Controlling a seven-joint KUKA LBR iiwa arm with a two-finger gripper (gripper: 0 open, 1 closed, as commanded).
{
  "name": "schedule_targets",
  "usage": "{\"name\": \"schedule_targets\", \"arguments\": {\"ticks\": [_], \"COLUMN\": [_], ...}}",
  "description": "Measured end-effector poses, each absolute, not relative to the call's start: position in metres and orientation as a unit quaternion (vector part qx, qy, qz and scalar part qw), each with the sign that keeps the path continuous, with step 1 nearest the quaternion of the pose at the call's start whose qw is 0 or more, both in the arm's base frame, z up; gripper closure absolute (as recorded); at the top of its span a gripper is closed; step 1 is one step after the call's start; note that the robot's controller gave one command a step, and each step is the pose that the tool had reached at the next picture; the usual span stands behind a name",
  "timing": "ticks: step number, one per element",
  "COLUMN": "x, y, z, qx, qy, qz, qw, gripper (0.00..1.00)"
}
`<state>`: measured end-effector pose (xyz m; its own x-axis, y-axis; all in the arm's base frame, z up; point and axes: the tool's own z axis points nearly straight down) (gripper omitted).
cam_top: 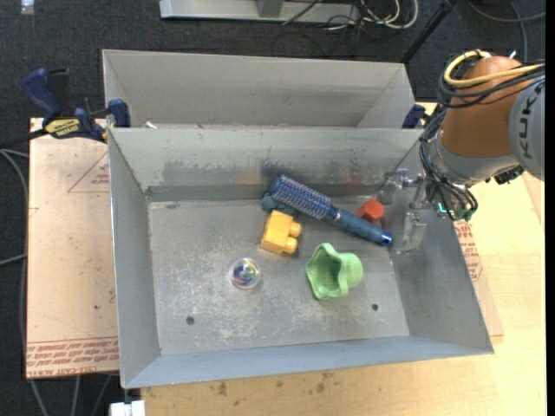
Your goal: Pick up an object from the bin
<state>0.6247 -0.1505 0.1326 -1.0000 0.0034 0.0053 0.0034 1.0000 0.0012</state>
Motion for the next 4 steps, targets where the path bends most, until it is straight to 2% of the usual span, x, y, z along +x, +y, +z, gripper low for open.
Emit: {"name": "schedule_targets", "arguments": {"ticks": [1, 2, 3, 4], "x": [0.656, 0.645, 0.653, 0.65], "y": [-0.076, -0.062, -0.044, -0.024], "z": [0.065, 0.101, 0.109, 0.069], "qx": [-0.014, -0.056, -0.105, -0.265], "qy": [-1.0, -0.998, -0.994, -0.964], "qz": [-0.003, -0.001, -0.001, -0.001], "qw": [0.0, -0.002, -0.002, 0.001], "gripper": [0.0, 0.0, 0.0, 0.0]}}
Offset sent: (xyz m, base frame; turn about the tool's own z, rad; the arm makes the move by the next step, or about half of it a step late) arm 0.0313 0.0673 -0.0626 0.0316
